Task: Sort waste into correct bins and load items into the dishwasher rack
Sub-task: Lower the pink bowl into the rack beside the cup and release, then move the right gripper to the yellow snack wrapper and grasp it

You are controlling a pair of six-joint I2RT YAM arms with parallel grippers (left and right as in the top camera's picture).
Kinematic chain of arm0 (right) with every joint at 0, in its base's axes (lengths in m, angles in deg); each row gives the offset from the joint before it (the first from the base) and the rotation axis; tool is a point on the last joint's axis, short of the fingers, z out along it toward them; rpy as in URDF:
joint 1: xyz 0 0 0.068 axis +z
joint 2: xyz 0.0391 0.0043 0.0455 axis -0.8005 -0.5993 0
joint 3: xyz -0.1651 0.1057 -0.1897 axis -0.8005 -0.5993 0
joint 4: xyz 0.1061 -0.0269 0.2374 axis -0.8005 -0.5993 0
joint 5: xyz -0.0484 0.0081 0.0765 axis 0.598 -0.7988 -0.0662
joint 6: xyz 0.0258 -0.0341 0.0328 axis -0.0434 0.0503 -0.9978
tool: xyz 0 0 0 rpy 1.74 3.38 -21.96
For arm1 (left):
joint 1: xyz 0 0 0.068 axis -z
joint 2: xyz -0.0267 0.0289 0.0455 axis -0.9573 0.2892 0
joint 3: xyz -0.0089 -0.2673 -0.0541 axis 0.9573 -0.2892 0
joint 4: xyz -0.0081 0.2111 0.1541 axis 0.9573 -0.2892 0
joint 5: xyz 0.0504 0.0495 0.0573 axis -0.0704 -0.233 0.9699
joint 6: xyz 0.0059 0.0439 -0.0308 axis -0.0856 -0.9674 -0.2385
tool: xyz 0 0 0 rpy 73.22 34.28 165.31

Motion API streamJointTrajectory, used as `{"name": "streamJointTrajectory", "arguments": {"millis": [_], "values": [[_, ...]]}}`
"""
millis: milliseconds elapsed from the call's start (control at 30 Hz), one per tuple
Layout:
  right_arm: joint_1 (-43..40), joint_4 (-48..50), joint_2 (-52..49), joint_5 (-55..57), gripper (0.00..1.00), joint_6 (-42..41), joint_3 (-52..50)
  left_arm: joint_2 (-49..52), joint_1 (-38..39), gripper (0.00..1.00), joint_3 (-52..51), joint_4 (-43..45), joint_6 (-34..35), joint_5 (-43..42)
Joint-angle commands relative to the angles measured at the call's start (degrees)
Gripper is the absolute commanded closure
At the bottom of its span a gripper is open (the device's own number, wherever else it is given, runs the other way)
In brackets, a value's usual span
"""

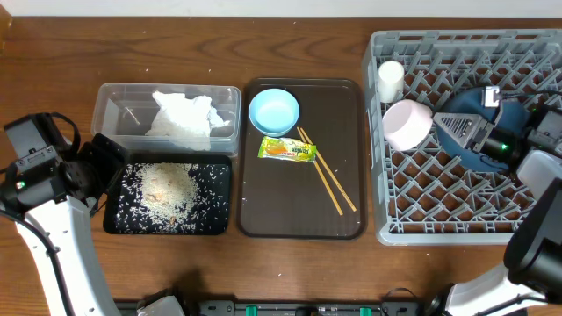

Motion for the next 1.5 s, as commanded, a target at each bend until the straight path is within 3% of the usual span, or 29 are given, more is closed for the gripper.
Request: {"name": "streamJointTrajectory", "arguments": {"millis": [0, 333, 533, 667, 800, 1000, 1233, 1333, 1467], "values": [[-0.9, 0.17, 5.14, 9.27, 0.01, -5.14, 0.04, 0.0, -0.26, 0.08, 1.03, -0.09, -0.31, 0.33], [9.35, -3.8, 25.27, 29.03, 0.01, -7.52, 0.09, 0.02, -0.24, 0.08, 1.03, -0.09, -0.31, 0.33], [27.45, -11.06, 32.44, 54.9, 0.01, -2.95, 0.09, 0.0, -0.24, 0.08, 1.03, -0.11, -0.31, 0.33], [42.75, -12.31, 31.32, 73.75, 0.01, -0.2, 0.15, 0.02, -0.24, 0.08, 1.03, -0.11, -0.31, 0.33], [54.21, -12.83, 26.56, 82.93, 0.01, 1.51, 2.19, 0.0, -0.26, 0.08, 1.03, -0.11, -0.31, 0.33], [63.39, -25.68, 14.32, 91.95, 0.01, 4.35, 15.19, 0.0, -0.26, 0.08, 1.03, -0.09, -0.33, 0.33], [64.78, -44.3, 1.66, 92.19, 0.01, 4.63, 32.63, 0.0, -0.24, 0.08, 1.03, -0.11, -0.31, 0.33], [64.74, -46.66, -0.85, 89.13, 0.01, 5.03, 33.16, 0.0, -0.24, 0.08, 1.03, -0.11, -0.31, 0.33], [64.98, -46.53, -4.22, 77.68, 0.01, 11.82, 32.5, 0.0, -0.24, 0.08, 1.03, -0.11, -0.31, 0.33]]}}
